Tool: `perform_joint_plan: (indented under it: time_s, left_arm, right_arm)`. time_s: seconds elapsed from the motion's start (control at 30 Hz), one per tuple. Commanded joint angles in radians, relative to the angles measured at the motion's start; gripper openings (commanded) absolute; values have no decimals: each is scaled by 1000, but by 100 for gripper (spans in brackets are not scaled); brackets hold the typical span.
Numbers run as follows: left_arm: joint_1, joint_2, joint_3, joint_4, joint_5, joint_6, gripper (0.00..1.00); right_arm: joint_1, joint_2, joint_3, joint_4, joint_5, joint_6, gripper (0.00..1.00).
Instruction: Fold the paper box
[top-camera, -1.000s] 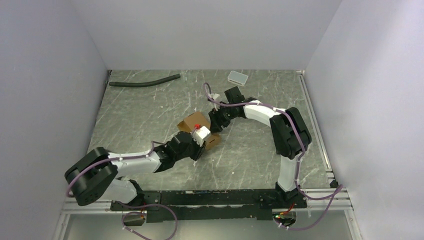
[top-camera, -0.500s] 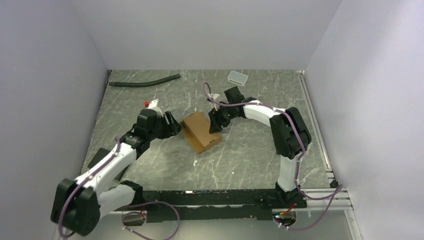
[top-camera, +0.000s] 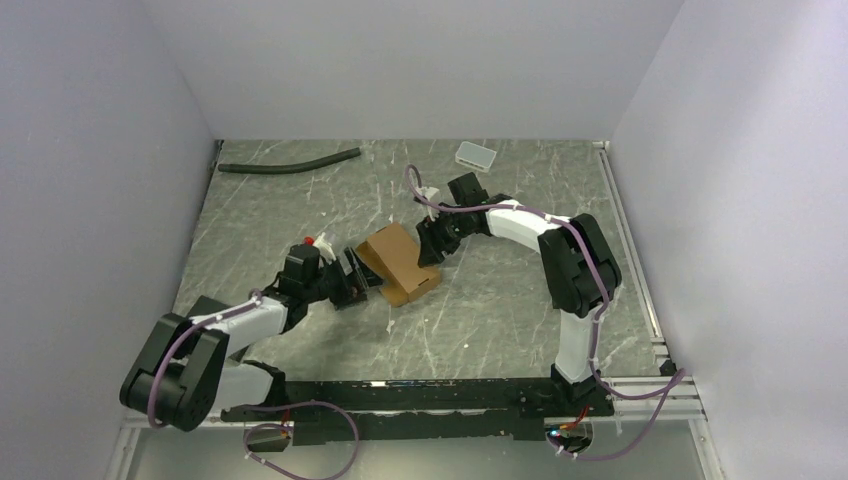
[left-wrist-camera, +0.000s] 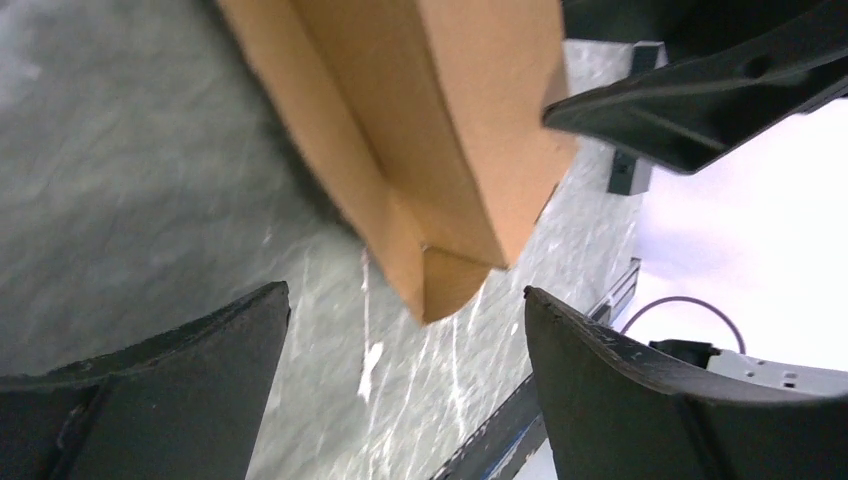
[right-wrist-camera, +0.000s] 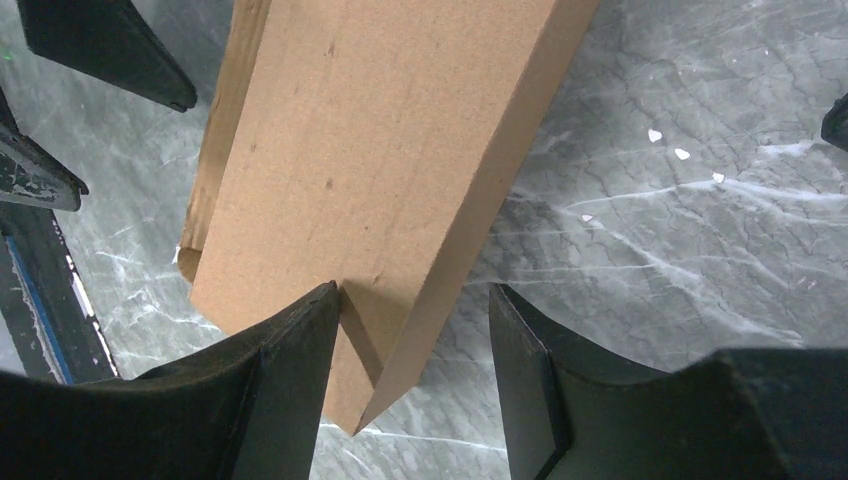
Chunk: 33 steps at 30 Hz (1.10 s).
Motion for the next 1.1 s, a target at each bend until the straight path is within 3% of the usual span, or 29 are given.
perform_joint_plan:
  time_s: [0.0, 0.13, 0.23, 0.43, 0.5, 0.6, 0.7, 0.9, 1.07]
  left_arm:
    - [2, 103, 21, 288, 49, -75, 93]
    - [2, 250, 43, 441, 75, -150, 99]
    - [2, 340, 88, 412, 76, -207, 99]
    - [-24, 393, 185, 263, 60, -292, 56]
    - [-43, 384, 260, 97, 33, -290, 53]
    - [-76, 371, 374, -171, -39, -283, 37]
    - [-98, 384, 462, -338, -97, -286, 30]
    - [-105, 433, 500, -354, -70, -306, 29]
    - [-103, 419, 515, -324, -17, -199, 44]
  right_arm:
    - [20, 48, 16, -5, 78, -25, 59]
    - [24, 51, 17, -7, 82, -25, 59]
    - [26, 50, 16, -6, 84, -25, 59]
    - [30, 56, 17, -5, 83, -22, 59]
    - [35, 59, 19, -7, 86, -22, 59]
    - [38, 63, 20, -8, 89, -24, 59]
    - [39, 67, 22, -10, 90, -25, 59]
    - [42, 67, 22, -11, 95, -26, 59]
    - [42, 67, 23, -14, 99, -27, 59]
